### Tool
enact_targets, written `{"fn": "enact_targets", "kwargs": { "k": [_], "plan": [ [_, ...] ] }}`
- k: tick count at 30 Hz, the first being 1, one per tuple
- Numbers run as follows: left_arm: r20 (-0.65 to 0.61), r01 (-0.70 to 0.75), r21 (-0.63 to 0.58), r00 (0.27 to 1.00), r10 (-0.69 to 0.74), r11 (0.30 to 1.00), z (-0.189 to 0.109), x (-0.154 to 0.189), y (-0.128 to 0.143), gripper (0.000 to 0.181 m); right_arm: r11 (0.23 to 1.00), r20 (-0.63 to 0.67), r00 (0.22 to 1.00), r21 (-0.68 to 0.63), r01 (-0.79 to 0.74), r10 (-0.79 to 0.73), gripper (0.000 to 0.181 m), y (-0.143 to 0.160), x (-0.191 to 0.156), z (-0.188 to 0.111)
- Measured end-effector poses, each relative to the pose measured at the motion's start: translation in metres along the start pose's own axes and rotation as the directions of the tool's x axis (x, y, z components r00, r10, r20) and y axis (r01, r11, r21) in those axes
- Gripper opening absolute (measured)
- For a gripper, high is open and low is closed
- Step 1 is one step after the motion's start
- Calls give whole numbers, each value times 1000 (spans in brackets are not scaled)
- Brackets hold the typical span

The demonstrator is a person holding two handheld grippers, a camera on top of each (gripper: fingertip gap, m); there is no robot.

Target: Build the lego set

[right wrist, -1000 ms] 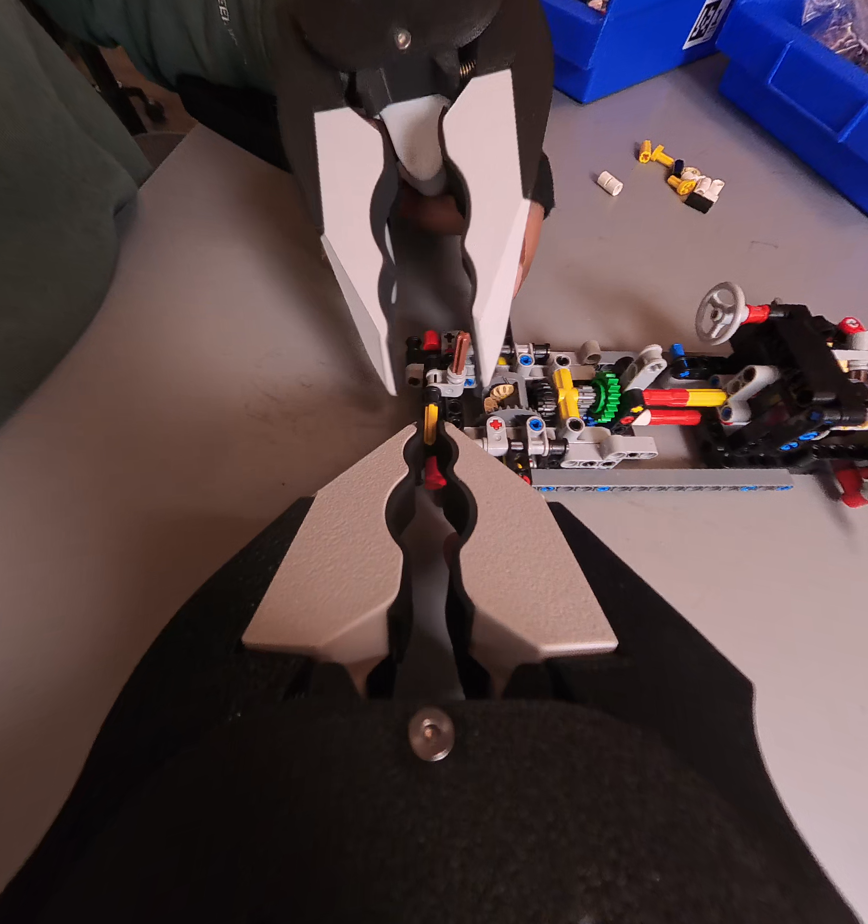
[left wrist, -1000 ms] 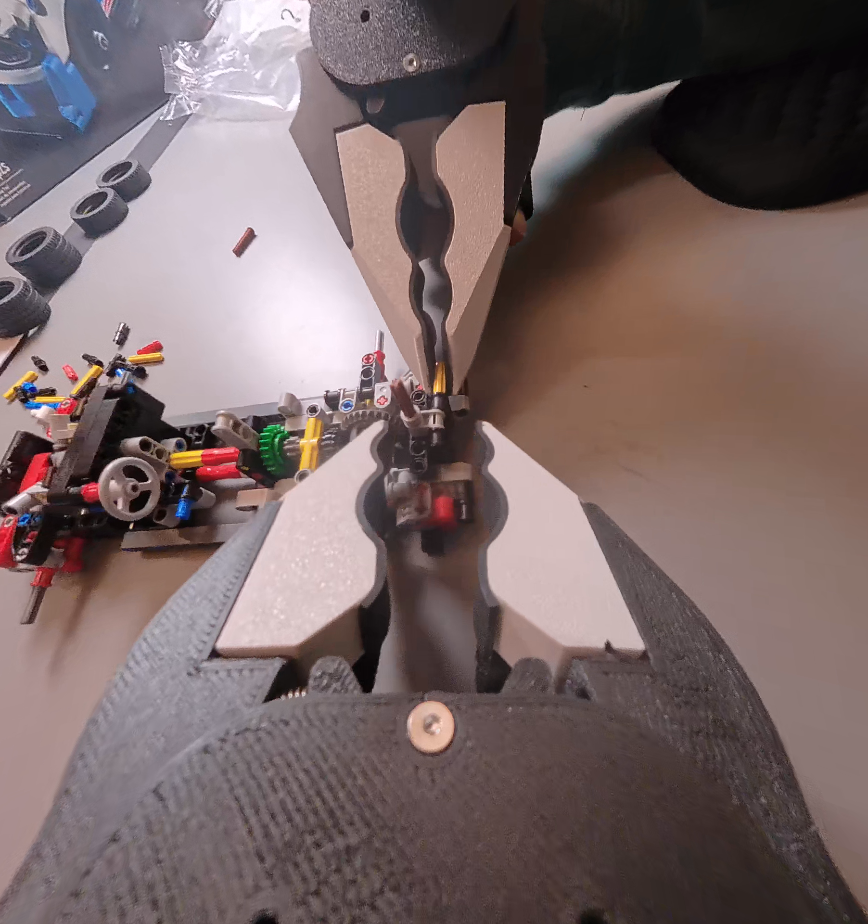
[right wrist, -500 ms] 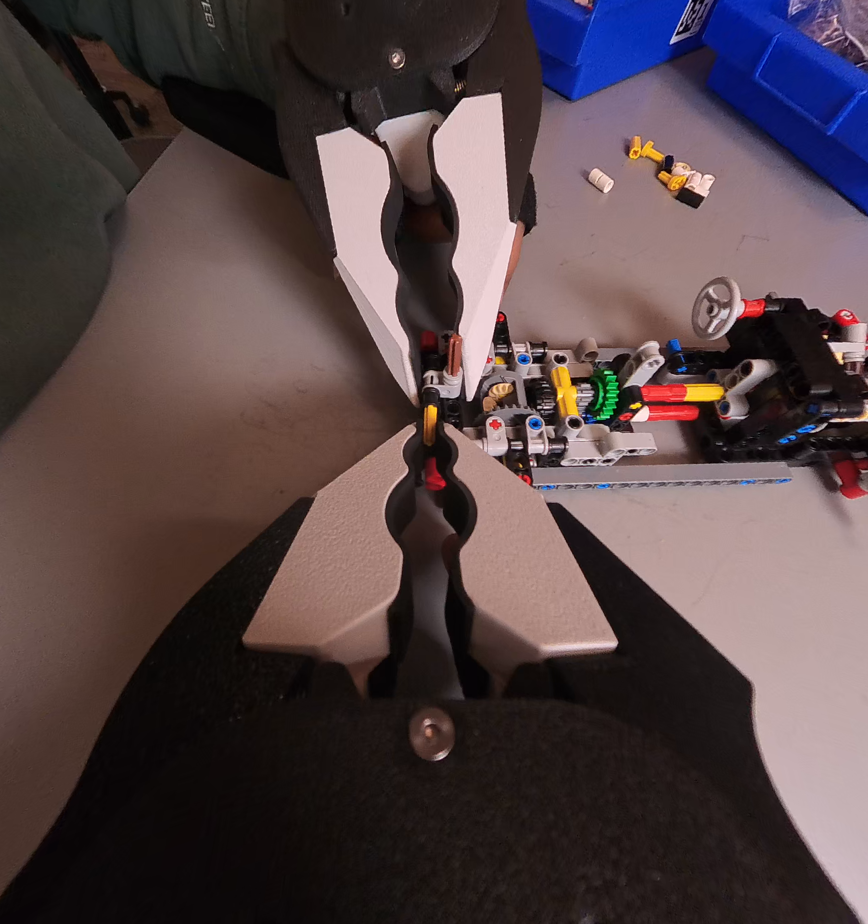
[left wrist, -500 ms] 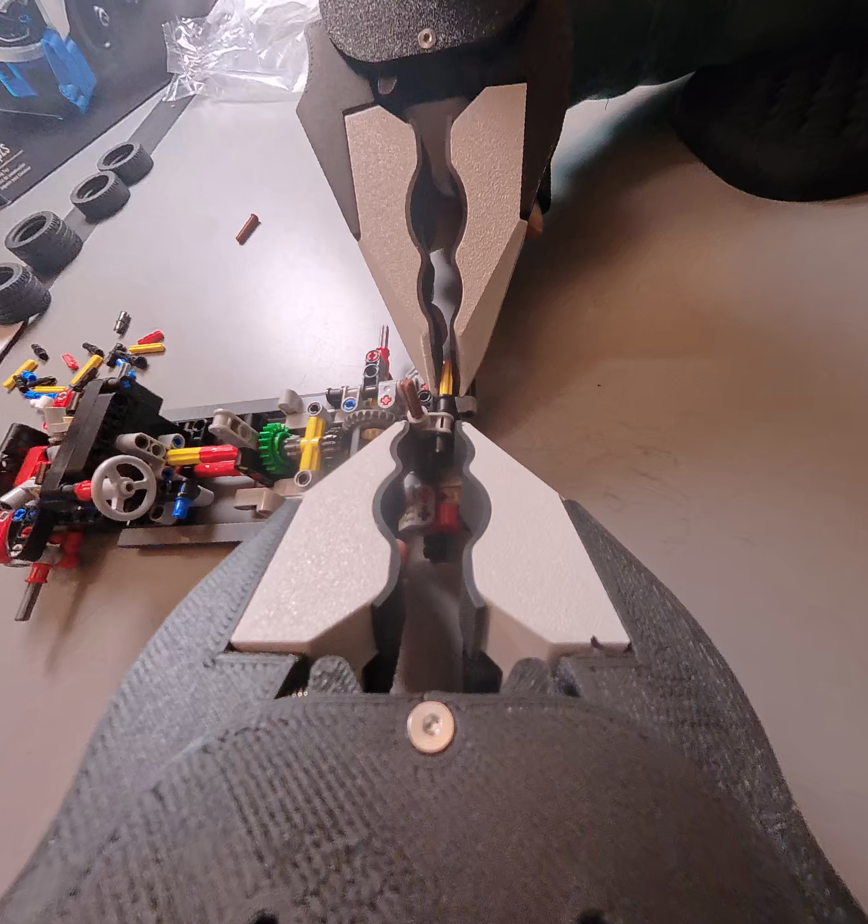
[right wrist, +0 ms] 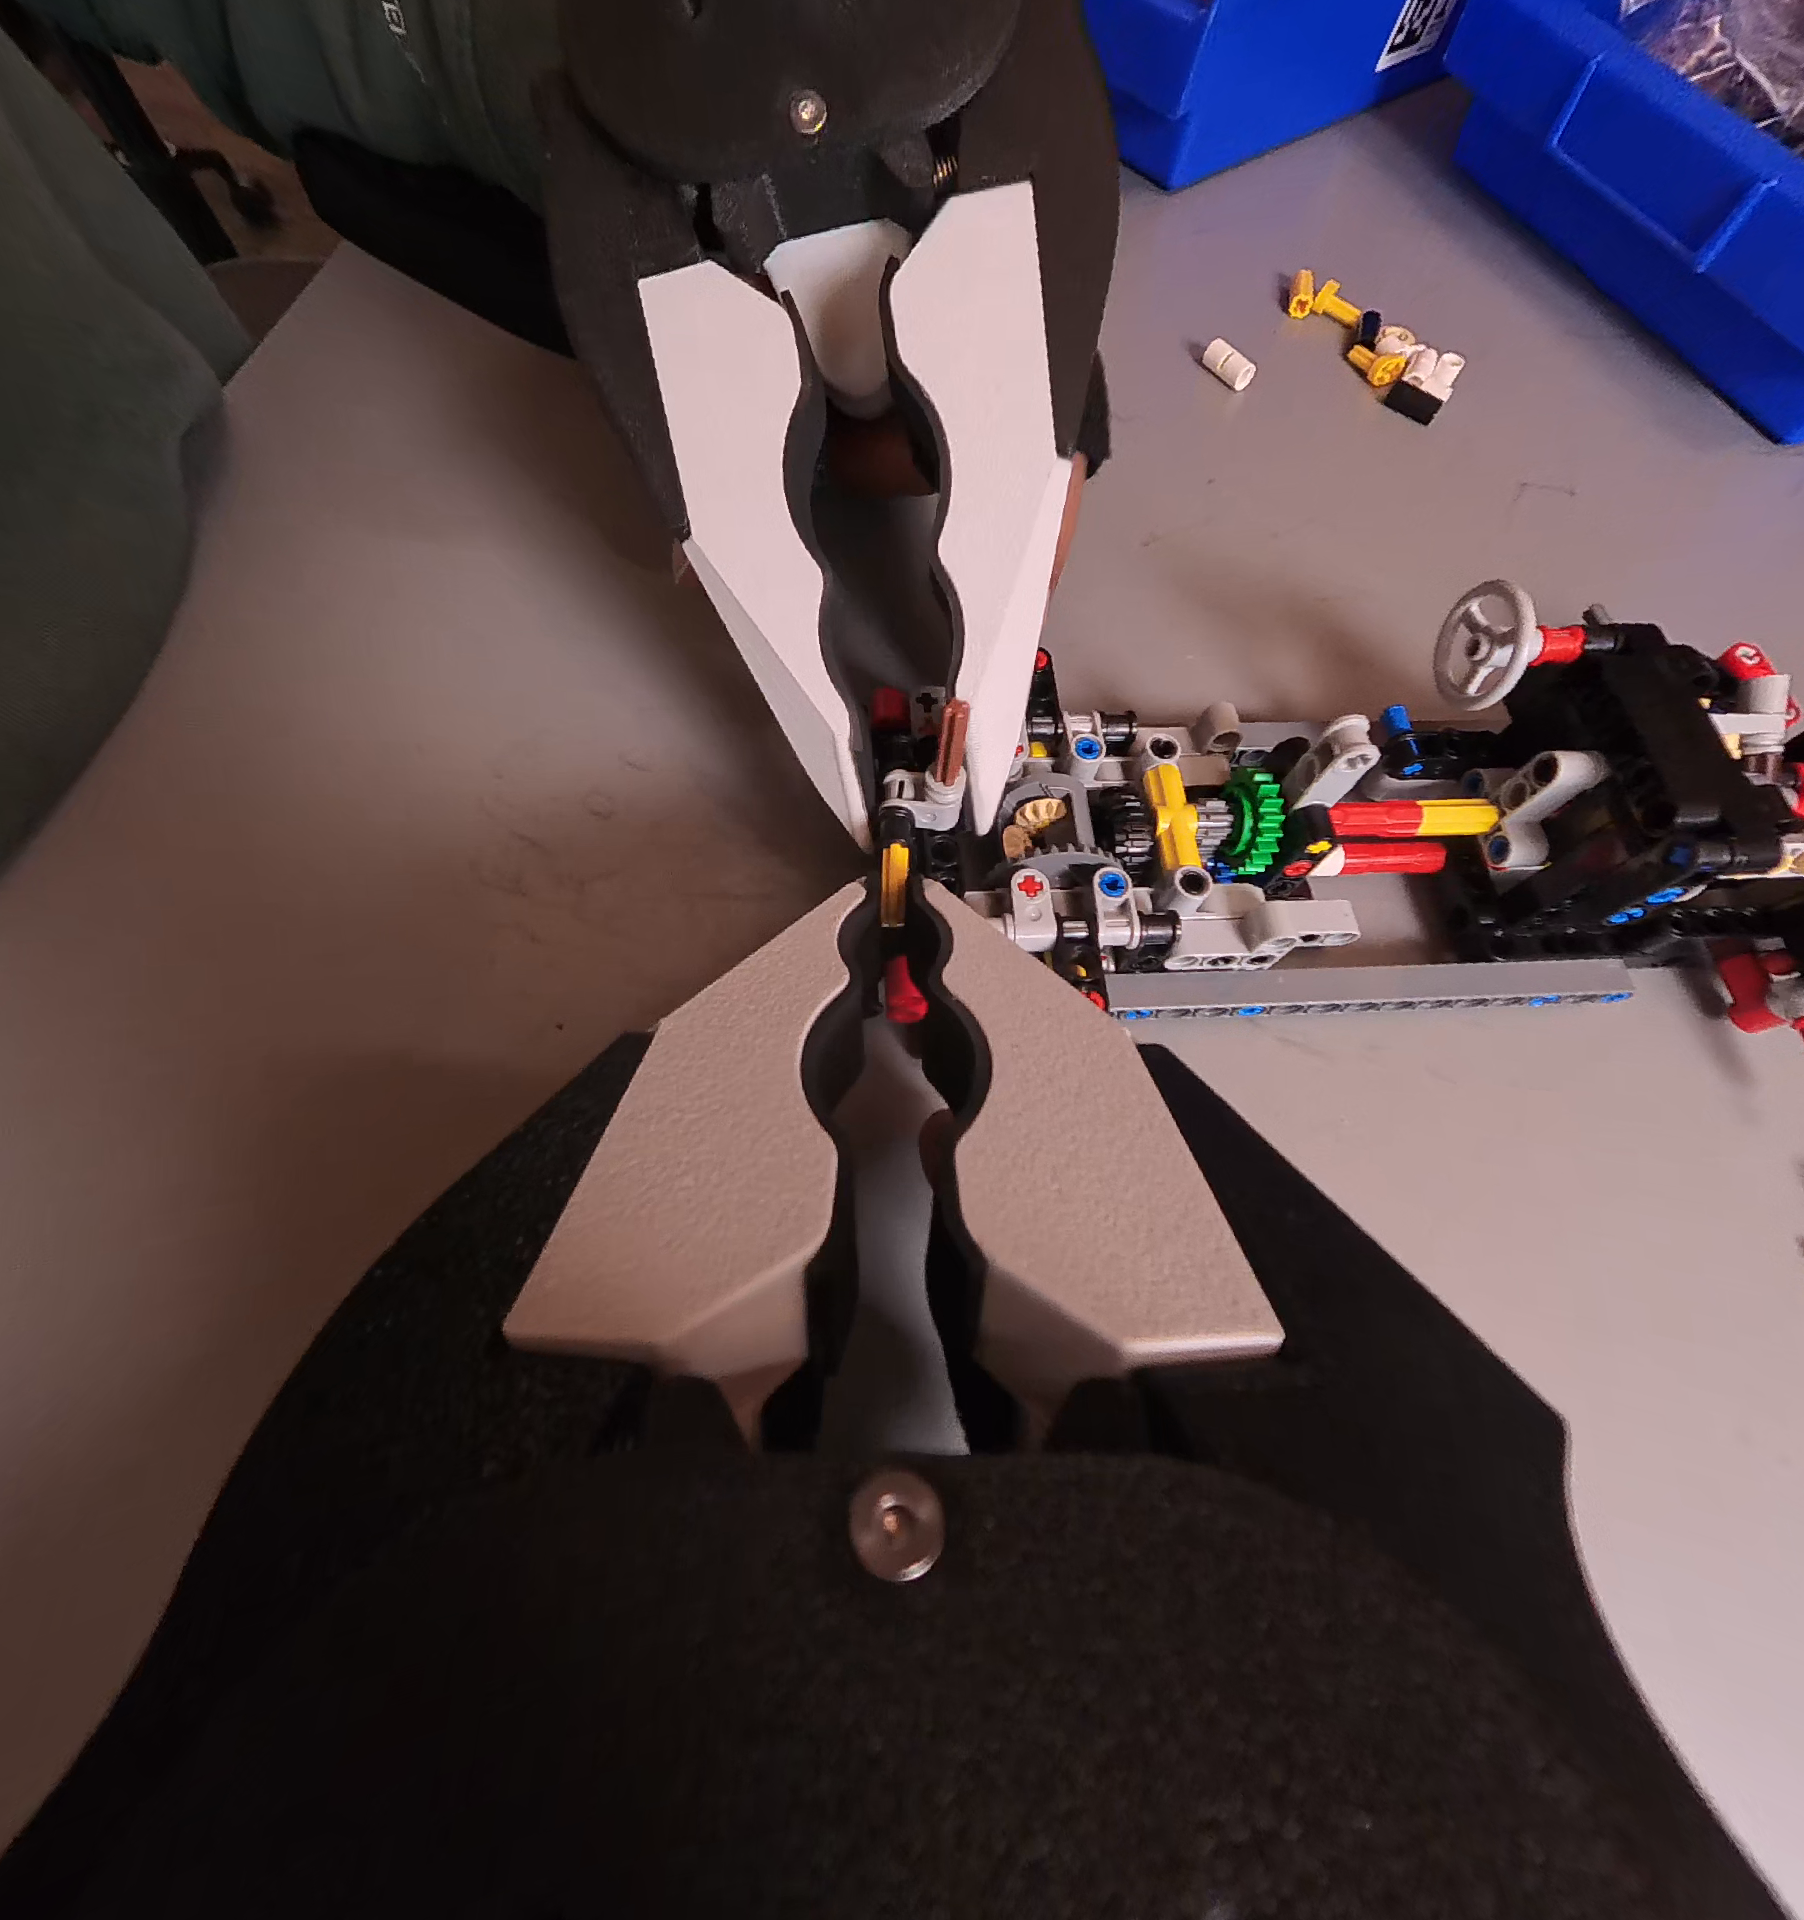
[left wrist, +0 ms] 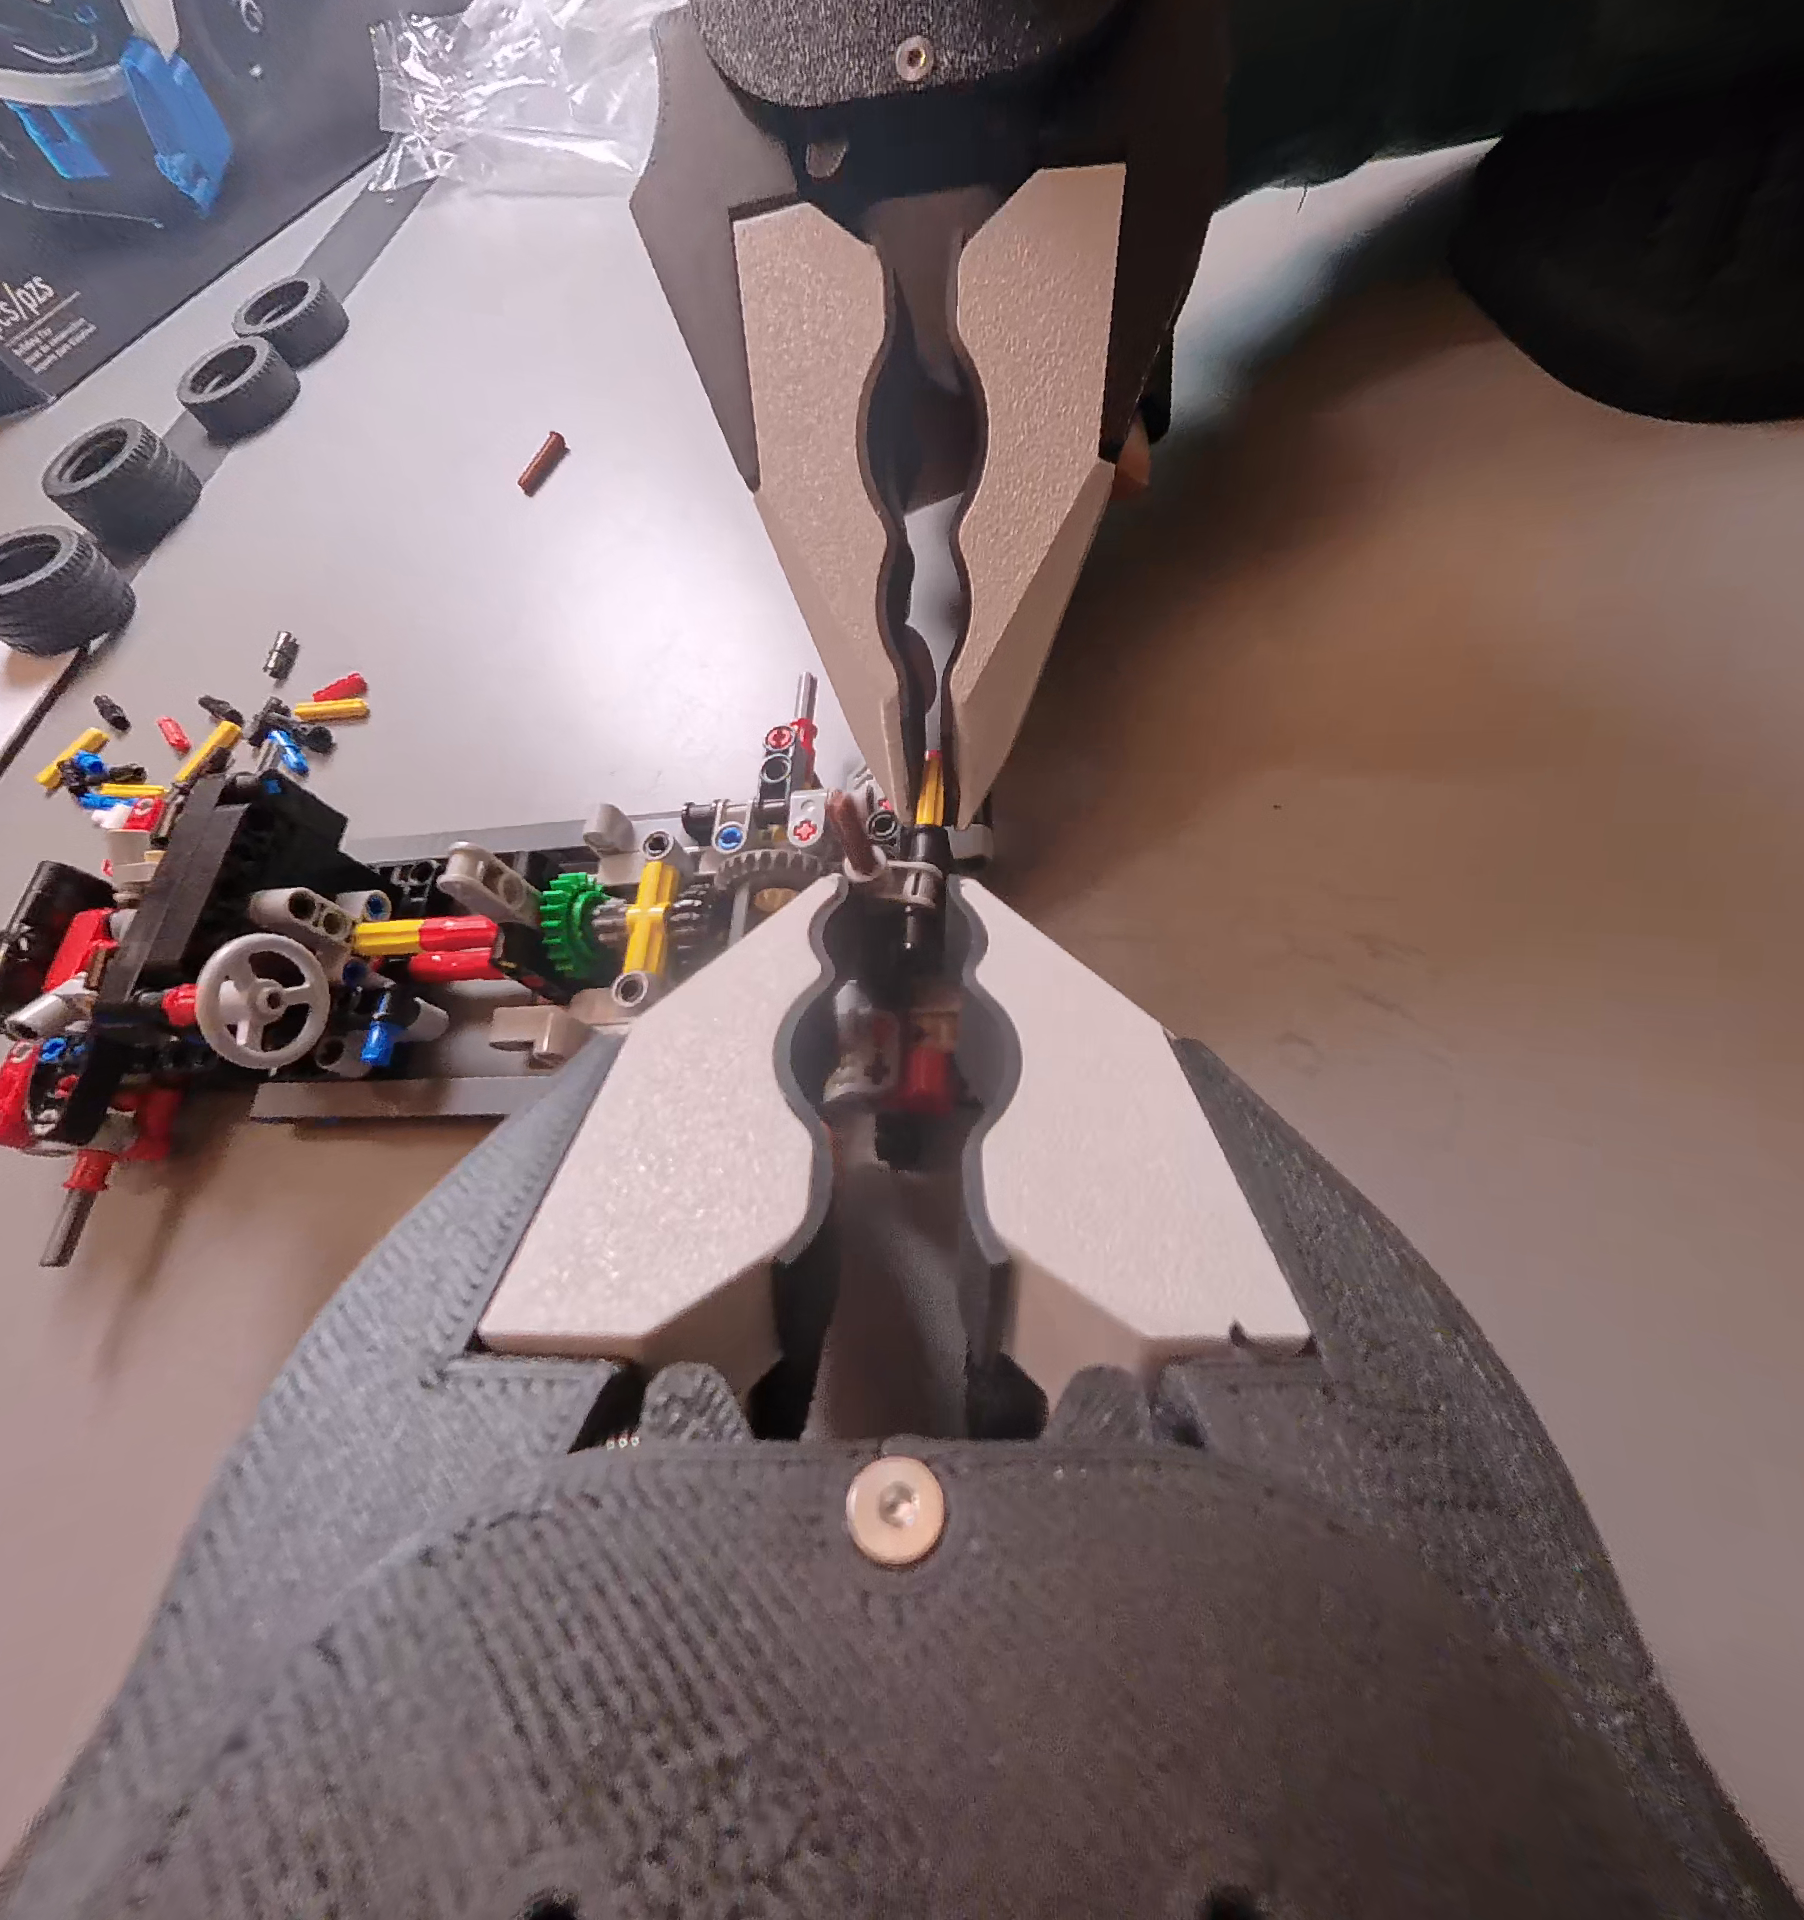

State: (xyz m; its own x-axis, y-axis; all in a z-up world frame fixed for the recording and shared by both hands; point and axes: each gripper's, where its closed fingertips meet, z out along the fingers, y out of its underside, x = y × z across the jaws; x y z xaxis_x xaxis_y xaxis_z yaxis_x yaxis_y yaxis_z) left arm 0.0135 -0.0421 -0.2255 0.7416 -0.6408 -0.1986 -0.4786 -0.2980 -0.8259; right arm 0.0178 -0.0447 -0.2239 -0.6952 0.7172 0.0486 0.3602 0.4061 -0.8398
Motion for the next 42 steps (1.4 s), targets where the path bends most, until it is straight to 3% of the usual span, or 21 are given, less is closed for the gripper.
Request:
{"fn": "enact_targets", "kwargs": {
  "k": [3,10,27,42],
  "plan": [
    [-15,-17,25,1000,17,1000,-5,3,-2,22,1000,-3,1000,14,-8,8,1,0,0,0],
    [-59,18,34,998,-16,999,-12,4,1,6,1000,-21,1000,11,3,-3,2,1,0,-3],
    [-113,26,47,993,-21,999,-6,9,-4,5,1000,-20,1000,13,15,-15,5,6,0,-26],
    [-155,28,45,988,-21,999,-2,11,-7,5,999,-20,1000,34,4,-3,1,8,0,-22]
  ]
}}
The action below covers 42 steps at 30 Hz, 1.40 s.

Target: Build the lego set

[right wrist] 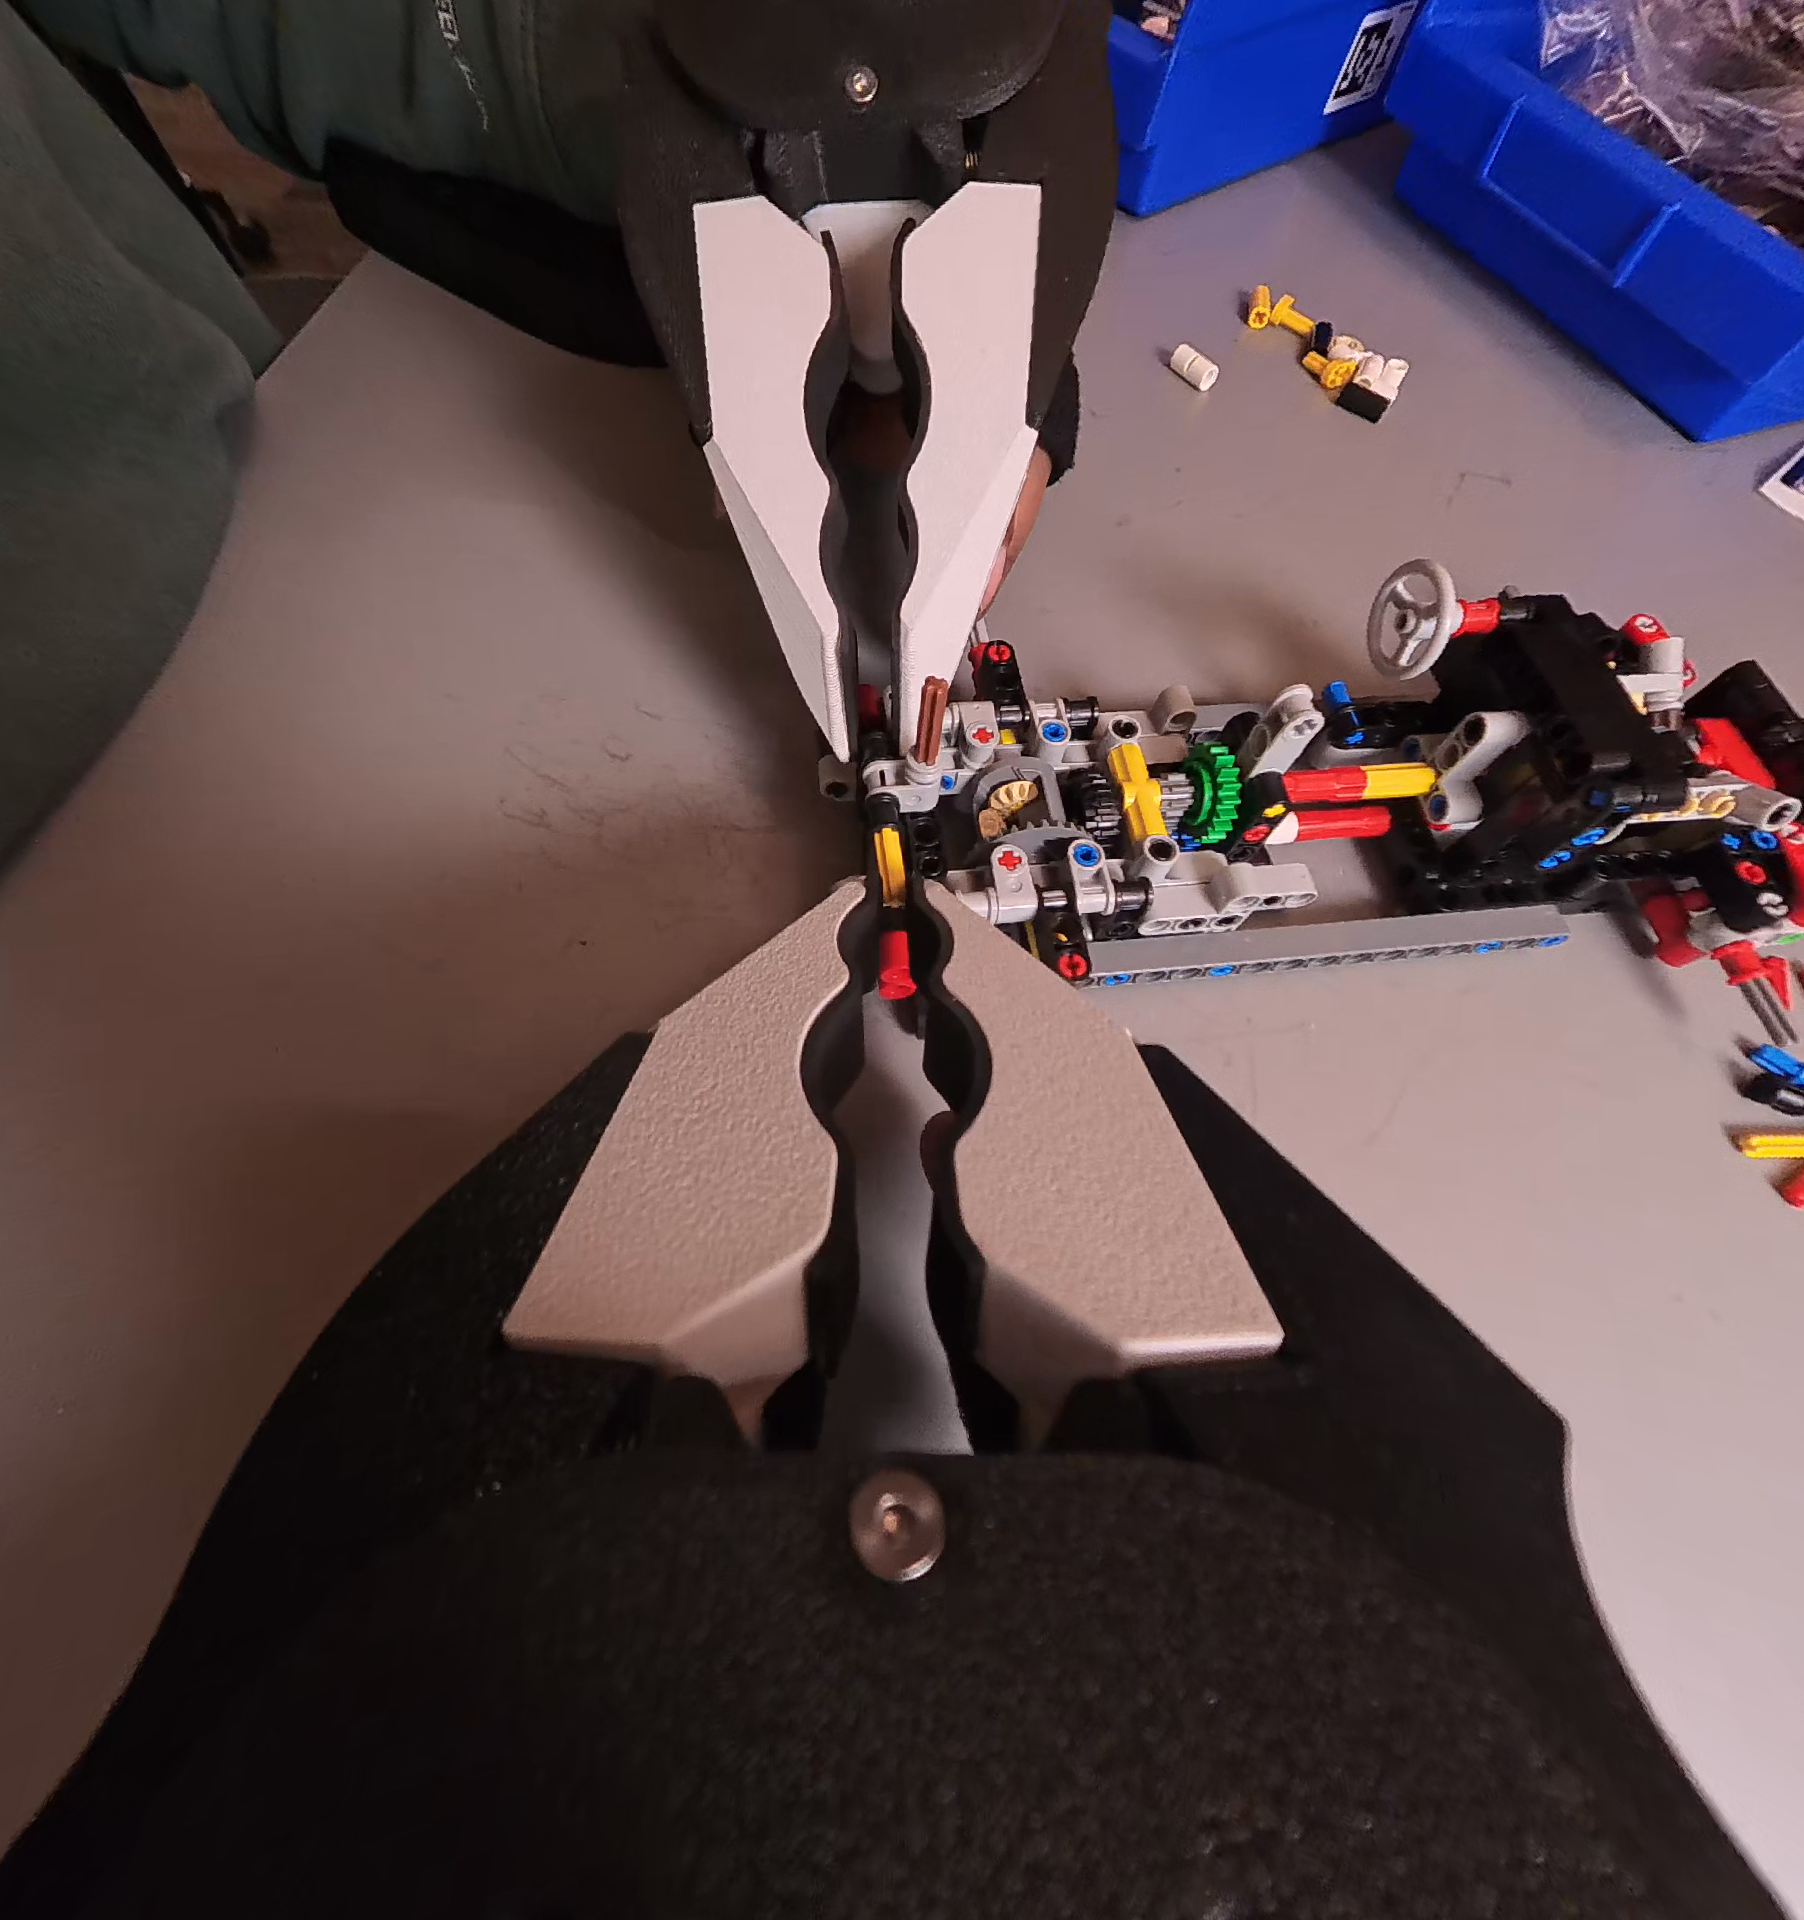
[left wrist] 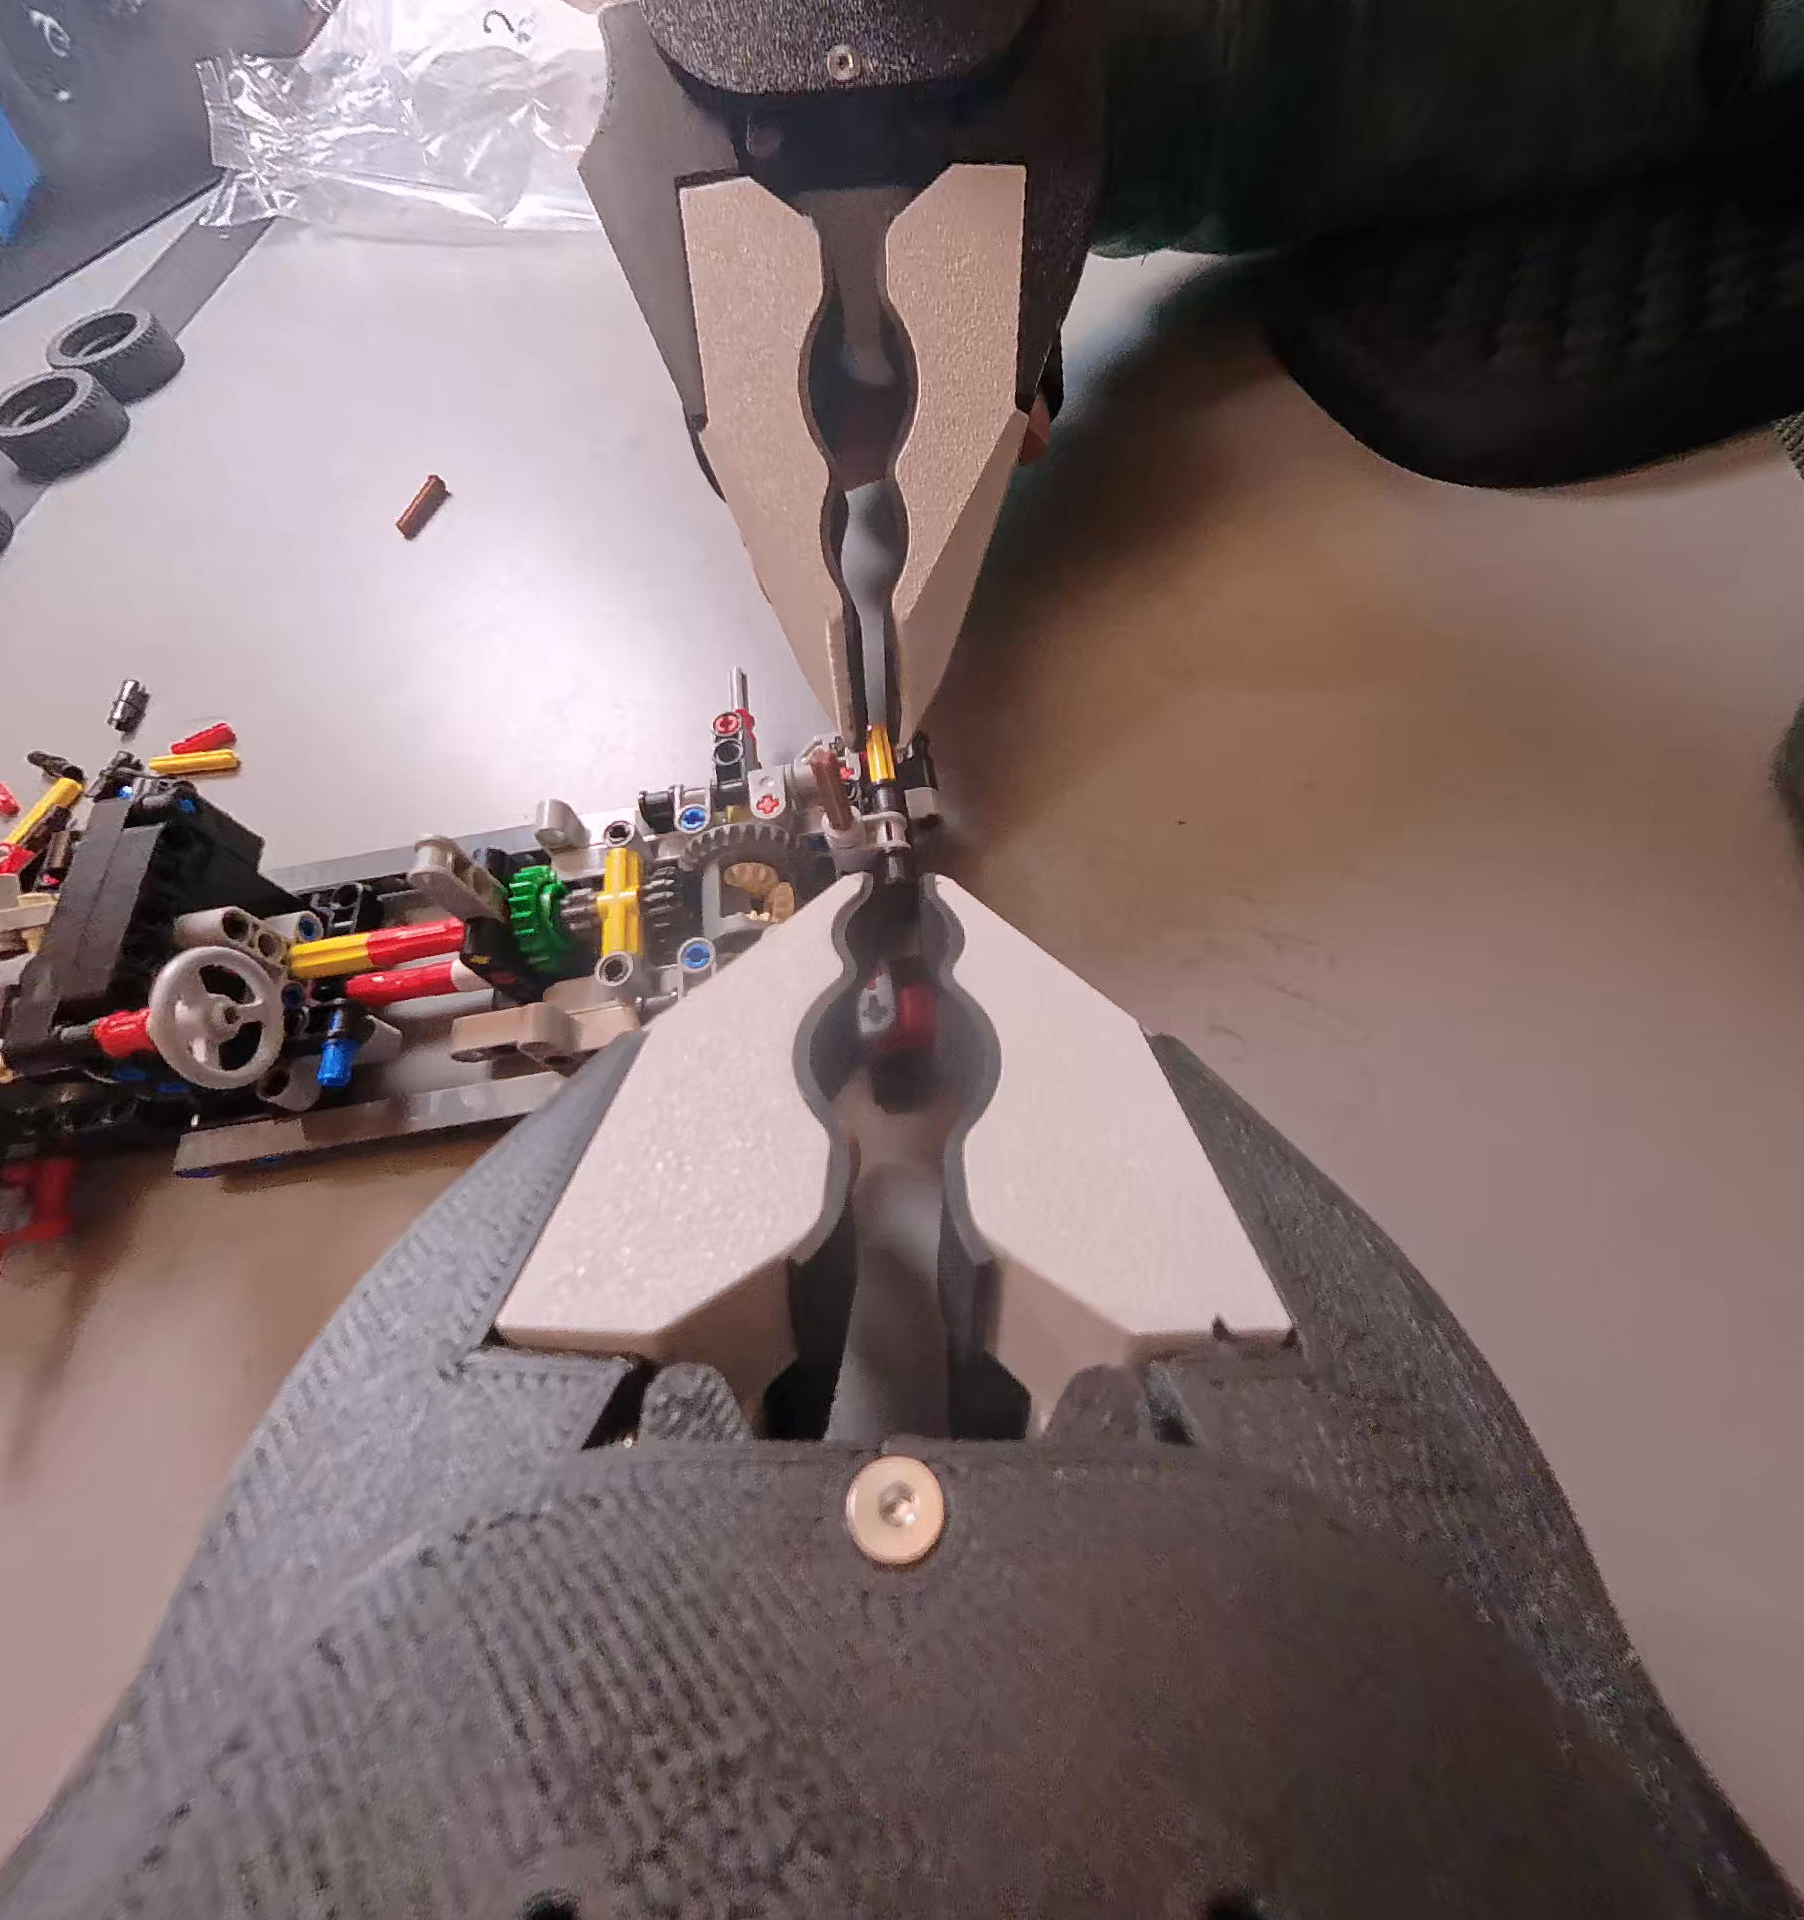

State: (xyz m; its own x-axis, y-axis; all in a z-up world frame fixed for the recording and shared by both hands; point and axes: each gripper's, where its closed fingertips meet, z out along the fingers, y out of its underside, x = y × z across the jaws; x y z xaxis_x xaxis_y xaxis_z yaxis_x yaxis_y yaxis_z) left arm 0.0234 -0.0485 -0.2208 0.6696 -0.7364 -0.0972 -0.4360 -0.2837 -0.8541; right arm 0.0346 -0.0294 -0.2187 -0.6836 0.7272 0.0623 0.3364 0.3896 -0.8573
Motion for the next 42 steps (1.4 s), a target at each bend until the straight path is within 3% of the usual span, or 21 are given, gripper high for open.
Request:
{"fn": "enact_targets", "kwargs": {
  "k": [12,42],
  "plan": [
    [-5,-4,4,1000,4,1000,2,0,-1,5,1000,-39,999,15,-23,24,1,0,2,1],
    [-11,-3,-11,1000,3,1000,3,-2,-2,5,1000,8,1000,9,20,-20,2,-3,3,5]
  ]
}}
